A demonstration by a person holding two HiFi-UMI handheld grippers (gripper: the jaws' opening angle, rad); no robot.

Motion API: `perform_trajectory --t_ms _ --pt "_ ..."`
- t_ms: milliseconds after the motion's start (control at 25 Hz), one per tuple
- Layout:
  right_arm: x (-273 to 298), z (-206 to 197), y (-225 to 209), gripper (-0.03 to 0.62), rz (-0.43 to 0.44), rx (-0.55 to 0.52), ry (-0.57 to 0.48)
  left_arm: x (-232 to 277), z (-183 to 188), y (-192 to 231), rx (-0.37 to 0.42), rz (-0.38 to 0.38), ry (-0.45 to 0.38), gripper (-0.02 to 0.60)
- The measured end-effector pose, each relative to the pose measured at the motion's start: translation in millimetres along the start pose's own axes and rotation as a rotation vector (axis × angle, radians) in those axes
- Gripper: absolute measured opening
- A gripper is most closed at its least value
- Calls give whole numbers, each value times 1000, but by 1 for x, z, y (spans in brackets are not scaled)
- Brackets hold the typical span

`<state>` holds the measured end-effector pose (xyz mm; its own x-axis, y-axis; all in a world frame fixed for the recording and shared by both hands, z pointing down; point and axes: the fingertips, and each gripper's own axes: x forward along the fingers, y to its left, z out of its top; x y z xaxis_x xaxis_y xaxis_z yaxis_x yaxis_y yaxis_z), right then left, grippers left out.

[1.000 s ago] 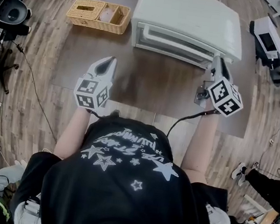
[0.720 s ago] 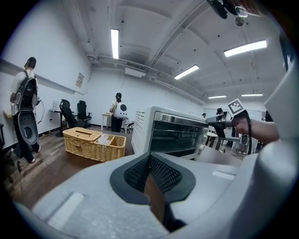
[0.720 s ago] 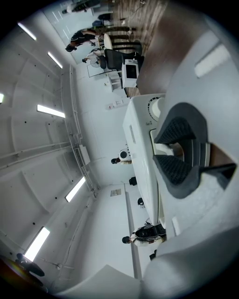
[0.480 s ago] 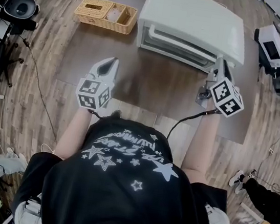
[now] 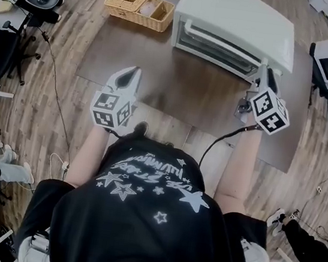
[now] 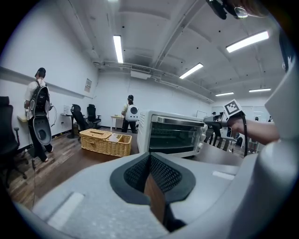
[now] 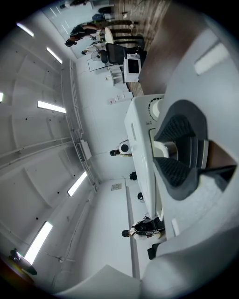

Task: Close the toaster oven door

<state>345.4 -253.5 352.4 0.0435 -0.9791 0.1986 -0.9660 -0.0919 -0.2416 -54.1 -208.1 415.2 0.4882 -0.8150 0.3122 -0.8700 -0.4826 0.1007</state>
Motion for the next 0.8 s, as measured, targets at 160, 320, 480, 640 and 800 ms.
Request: perform_trajectory --t_ms 160,320,480,640,800 --pt "-17 -8 5 114 27 -35 3 -28 -15 -12 -3 30 17 11" --pt "-32 -29 11 114 59 -69 26 -54 -35 -25 -16 56 54 11" --pt "-43 -59 19 114 95 -62 76 -71 -52 -33 -33 69 83 11" --pt "-56 -85 25 114 113 -51 125 -75 -62 -32 -38 68 97 11" --pt "-70 -88 30 101 94 -64 120 -67 -57 -34 -14 7 95 11"
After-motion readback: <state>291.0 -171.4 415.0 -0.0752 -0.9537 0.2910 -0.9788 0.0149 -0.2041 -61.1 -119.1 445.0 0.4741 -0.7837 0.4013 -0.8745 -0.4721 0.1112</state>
